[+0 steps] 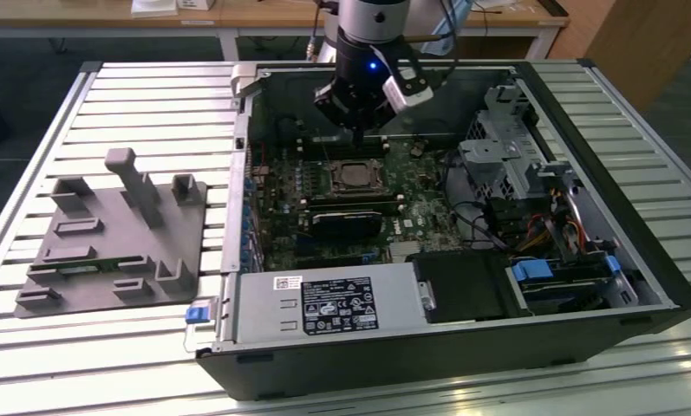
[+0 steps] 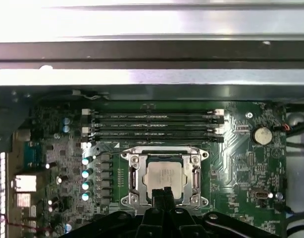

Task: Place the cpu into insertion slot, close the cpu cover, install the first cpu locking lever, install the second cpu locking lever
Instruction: 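Install the first cpu locking lever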

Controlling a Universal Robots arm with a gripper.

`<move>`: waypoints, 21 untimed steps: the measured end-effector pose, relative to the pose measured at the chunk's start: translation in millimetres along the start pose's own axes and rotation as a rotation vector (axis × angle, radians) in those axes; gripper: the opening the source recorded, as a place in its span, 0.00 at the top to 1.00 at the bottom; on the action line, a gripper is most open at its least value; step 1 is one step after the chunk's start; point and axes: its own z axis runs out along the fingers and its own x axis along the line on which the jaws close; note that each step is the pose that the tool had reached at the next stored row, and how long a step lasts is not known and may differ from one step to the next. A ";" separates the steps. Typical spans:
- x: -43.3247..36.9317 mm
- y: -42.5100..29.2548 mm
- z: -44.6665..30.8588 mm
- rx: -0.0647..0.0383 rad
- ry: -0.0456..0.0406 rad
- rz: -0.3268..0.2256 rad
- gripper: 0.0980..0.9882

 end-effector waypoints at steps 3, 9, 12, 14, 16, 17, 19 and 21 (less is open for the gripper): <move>5.5 -0.1 0.1 0.000 -0.0014 -0.013 0.99; 27.5 -0.2 0.6 -0.001 -0.0089 -0.013 0.99; 35.7 -0.3 0.8 -0.001 -0.0109 -0.014 0.99; 40.9 -0.4 0.9 -0.001 -0.0114 -0.014 0.99; 46.0 -0.4 1.2 -0.001 -0.0119 -0.015 0.99; 48.2 -0.4 1.3 -0.001 -0.0125 -0.015 0.99; 51.4 -0.4 1.4 -0.001 -0.0145 -0.017 0.99; 53.3 0.0 1.5 -0.001 -0.0168 -0.019 0.99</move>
